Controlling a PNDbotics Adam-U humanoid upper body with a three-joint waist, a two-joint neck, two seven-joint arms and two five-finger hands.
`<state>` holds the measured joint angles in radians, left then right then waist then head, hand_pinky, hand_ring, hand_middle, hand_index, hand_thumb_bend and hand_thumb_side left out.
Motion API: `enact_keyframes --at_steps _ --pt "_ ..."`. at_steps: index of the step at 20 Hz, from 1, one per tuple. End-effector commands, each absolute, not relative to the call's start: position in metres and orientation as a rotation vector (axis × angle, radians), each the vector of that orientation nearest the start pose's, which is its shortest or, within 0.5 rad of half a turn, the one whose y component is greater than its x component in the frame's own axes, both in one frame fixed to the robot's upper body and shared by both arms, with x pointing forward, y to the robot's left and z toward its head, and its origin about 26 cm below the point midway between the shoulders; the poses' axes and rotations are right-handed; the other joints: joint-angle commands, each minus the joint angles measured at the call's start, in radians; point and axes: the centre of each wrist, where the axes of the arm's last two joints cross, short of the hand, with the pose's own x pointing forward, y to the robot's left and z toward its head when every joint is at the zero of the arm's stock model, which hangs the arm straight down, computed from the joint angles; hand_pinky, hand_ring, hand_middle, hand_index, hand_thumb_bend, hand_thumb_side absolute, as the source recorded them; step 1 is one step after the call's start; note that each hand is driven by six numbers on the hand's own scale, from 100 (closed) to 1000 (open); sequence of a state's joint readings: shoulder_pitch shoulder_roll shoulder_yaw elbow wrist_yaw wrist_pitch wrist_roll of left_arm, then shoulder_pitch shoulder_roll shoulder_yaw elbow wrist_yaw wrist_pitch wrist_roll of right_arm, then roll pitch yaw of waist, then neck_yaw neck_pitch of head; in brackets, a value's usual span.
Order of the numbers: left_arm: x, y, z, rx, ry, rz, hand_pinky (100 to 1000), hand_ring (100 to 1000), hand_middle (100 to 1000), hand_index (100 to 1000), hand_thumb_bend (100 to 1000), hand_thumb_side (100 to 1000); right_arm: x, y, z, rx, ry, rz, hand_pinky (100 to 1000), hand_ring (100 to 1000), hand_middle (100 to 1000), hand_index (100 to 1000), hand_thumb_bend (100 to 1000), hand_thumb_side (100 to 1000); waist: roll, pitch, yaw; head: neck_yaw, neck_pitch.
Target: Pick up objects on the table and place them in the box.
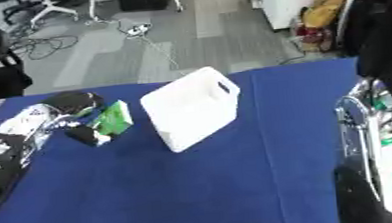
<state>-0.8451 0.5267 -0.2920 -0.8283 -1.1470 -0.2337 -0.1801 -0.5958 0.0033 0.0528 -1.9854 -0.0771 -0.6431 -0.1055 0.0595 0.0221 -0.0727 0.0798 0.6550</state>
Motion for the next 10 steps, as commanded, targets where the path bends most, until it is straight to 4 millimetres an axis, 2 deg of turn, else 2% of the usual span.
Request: enact_keyframes --at_steps 1,3,4,5,10 --pt "0.468 0.321 0.163 1.189 -1.217 -1.681 100 100 100 258 100 733 0.309 -0.158 0.271 -0.488 3.043 0.114 236 332 424 680 137 1000 0.001 -0.015 -0.001 0.01 0.005" --pt "0.47 0.312 0.176 1.209 -1.26 -1.677 100 100 100 259 100 732 0.309 -0.158 0.271 -0.49 3.044 0.113 236 332 424 680 137 1000 0.001 -0.016 -0.001 0.011 0.006" --pt "0.471 0.306 0.183 1.217 -1.288 -1.674 100 100 100 260 100 787 0.309 -0.158 0.271 -0.49 3.044 0.113 236 332 424 680 139 1000 0.001 -0.016 -0.002 0.013 0.007" --pt "0.472 0.301 0.187 1.221 -1.307 -1.672 100 100 100 260 100 734 0.309 -0.158 0.271 -0.491 3.044 0.112 236 332 424 680 136 1000 0.001 -0.016 -0.002 0.014 0.007" --pt "0.475 0.272 0.205 1.212 -1.428 -1.658 100 100 100 267 100 736 0.308 -0.156 0.271 -0.505 3.041 0.123 234 331 419 669 134 1000 0.002 -0.014 -0.01 0.02 0.005"
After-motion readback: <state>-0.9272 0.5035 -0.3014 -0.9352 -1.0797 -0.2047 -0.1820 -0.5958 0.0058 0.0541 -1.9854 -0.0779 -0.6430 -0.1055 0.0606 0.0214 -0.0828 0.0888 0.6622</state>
